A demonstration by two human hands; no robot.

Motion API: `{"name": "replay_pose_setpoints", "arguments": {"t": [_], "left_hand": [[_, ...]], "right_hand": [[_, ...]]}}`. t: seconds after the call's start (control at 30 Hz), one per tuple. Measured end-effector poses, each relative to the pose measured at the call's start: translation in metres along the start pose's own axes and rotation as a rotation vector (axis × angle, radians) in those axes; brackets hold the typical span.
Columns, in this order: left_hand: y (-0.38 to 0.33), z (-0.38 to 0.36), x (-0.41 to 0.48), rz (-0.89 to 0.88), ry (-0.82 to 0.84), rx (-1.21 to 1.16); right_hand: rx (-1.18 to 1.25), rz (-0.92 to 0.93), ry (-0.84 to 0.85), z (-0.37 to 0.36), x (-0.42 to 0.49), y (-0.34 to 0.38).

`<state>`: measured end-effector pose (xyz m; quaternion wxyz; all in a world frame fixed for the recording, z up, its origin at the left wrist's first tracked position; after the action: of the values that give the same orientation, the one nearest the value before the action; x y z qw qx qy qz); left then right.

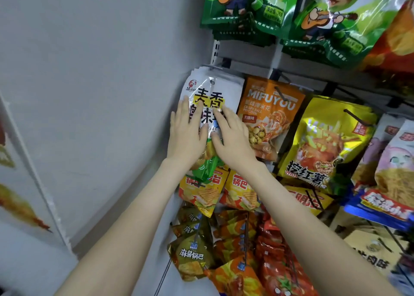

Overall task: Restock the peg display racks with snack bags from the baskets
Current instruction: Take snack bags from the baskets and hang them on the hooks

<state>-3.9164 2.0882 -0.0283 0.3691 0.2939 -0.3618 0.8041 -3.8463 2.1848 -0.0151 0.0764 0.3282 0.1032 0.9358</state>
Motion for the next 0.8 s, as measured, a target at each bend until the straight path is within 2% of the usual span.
{"name": "replay_pose_setpoints", "arguments": {"t": [0.27, 0.5, 0.6, 0.73, 0.8], "left_hand": [[-0.010, 0.006, -0.011, 0.048, 0.015, 0.055], [-0.056, -0.011, -0.086, 0.067, 0.059, 0.087], [-0.073, -0.020, -0.149, 0.177, 0.093, 0.085], [-0.095, -0.031, -0.260, 0.408, 0.312, 0.112], [-0.108, -0.029, -0.314, 0.485, 0.366, 0.132]], "right_hand": [[0.103, 0.025, 0.028, 0.008, -0.029, -0.012], [0.182, -0.030, 0.128, 0.011, -0.090, -0.037], [0.213, -0.035, 0.229, 0.000, -0.136, -0.046], [0.278, -0.073, 0.427, -0.034, -0.224, -0.053], [0.313, -0.059, 0.554, -0.053, -0.274, -0.048]]}}
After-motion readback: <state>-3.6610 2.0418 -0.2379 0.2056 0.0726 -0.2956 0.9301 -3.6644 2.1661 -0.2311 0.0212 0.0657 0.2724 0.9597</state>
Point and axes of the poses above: each hand's wrist, its own x-axis towards the middle knuckle, its own z-axis out of the back of the hand, y = z × x, the point moved 6 cm from there along x, towards the middle knuckle, and after that the axes turned 4 degrees about -z, right-handed, at the moved point
